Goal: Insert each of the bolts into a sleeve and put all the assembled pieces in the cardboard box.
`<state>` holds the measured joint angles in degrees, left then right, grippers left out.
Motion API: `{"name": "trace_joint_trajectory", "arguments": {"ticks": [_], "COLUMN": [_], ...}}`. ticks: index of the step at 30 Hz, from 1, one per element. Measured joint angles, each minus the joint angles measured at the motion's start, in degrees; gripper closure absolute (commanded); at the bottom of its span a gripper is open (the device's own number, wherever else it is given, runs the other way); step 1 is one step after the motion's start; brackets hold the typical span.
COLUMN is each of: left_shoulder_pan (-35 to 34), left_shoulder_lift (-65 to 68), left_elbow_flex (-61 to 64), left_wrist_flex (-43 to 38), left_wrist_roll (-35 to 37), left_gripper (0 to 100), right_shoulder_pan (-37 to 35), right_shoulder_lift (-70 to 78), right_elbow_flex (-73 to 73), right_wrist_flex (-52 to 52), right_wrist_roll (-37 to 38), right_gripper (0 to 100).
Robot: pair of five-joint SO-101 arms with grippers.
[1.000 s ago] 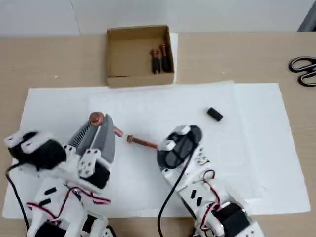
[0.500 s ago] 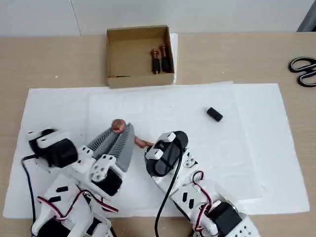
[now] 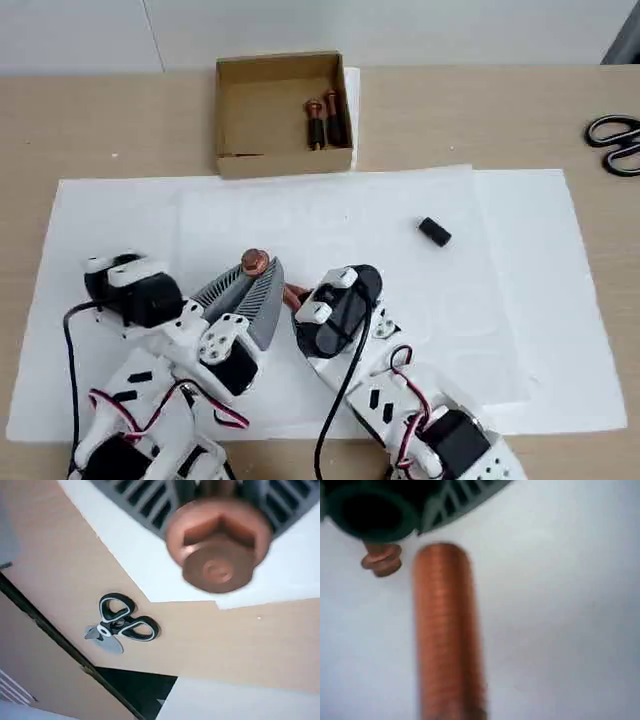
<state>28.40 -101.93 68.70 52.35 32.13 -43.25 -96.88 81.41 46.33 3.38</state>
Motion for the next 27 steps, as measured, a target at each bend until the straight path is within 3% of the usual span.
{"name": "trace_joint_trajectory", "arguments": {"ticks": [10, 27], "left_shoulder_pan": [-0.09, 0.18], "left_shoulder_lift": [0.00, -0.09], "left_elbow_flex": [2.02, 3.60], "left_wrist_flex": [0.00, -0.09], "left_wrist_roll": [0.00, 0.00], "left_gripper": [99, 99], "right_shoulder_pan": [-4.40, -3.60], "right_shoulder_lift": [0.00, 0.00], "right_elbow_flex": [-1.23, -3.87], "right_wrist_flex": [0.53, 1.49], "right_wrist_roll": [0.00, 0.09], "right_gripper": [99.6, 99.6]}}
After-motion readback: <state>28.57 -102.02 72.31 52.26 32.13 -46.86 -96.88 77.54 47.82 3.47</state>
